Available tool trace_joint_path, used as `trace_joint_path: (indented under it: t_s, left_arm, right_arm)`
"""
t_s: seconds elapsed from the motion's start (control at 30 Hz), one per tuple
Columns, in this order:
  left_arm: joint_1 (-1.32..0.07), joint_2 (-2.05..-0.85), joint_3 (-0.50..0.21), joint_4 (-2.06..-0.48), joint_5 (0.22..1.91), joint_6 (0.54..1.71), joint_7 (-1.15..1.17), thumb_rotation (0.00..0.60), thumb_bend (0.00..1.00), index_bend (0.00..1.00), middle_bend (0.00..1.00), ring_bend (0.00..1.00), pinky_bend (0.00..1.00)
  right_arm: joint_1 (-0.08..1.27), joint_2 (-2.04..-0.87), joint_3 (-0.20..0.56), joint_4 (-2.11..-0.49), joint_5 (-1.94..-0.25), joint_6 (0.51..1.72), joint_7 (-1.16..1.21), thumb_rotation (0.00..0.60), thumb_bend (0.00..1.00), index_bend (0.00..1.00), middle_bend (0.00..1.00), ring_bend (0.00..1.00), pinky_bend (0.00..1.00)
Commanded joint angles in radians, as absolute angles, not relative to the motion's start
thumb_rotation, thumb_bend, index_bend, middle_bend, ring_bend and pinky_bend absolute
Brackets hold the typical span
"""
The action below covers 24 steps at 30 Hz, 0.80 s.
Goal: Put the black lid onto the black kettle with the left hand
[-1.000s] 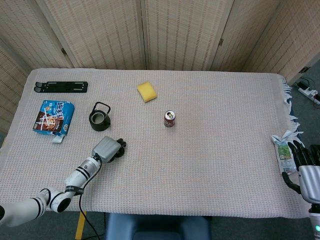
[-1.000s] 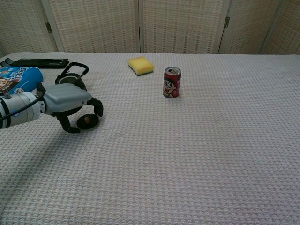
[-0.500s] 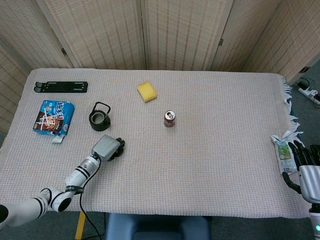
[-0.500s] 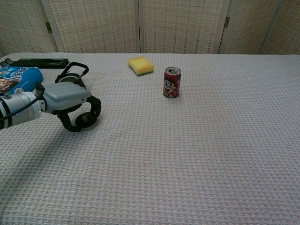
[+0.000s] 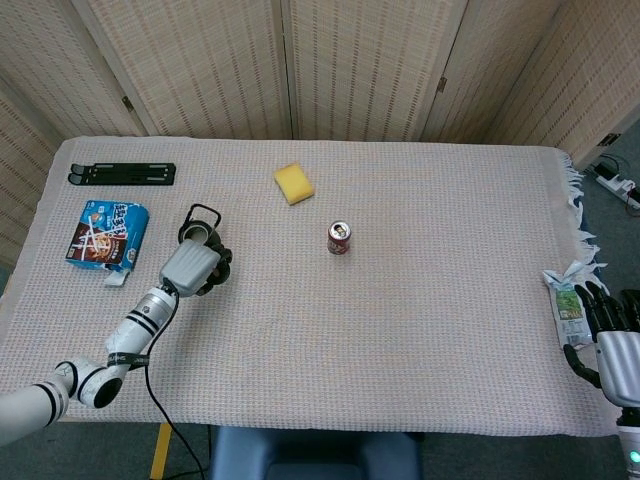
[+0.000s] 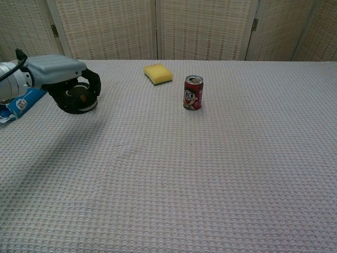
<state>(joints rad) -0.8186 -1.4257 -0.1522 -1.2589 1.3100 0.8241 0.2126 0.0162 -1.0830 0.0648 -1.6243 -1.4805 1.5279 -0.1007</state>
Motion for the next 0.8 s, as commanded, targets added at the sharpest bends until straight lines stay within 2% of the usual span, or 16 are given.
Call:
trace_joint_path:
  t_s: [0.03, 0.37, 0.8]
  left_arm:
    - [-0.842, -1.401, -0.187, -1.257, 1.257, 0.792, 0.215, 0.6, 0.24, 0.41, 0.41, 0.8, 0.81]
    - [-0.916, -1.439, -0.219, -1.137, 1.112, 0.683, 0.278, 0.6, 0.24, 0.41, 0.41, 0.8, 0.81]
    - [-0.981, -1.537, -0.21, -0.928, 0.98, 0.576, 0.311, 0.6, 0.24, 0.4, 0.41, 0.8, 0.81]
  right_arm:
    - [0.015, -1.085, 0.064, -1.623, -1.48, 1.529, -0.1, 0.6, 0.35, 0.03, 0.09, 0.15, 0.0]
    - [0.007, -1.086, 0.062, -1.619, -1.477, 1.534, -0.095, 0.6, 0.35, 0.03, 0.09, 0.15, 0.0]
    - [0.001, -1.084, 0.062, -1.626, -1.468, 1.534, -0.103, 0.6, 0.35, 0.03, 0.09, 0.15, 0.0]
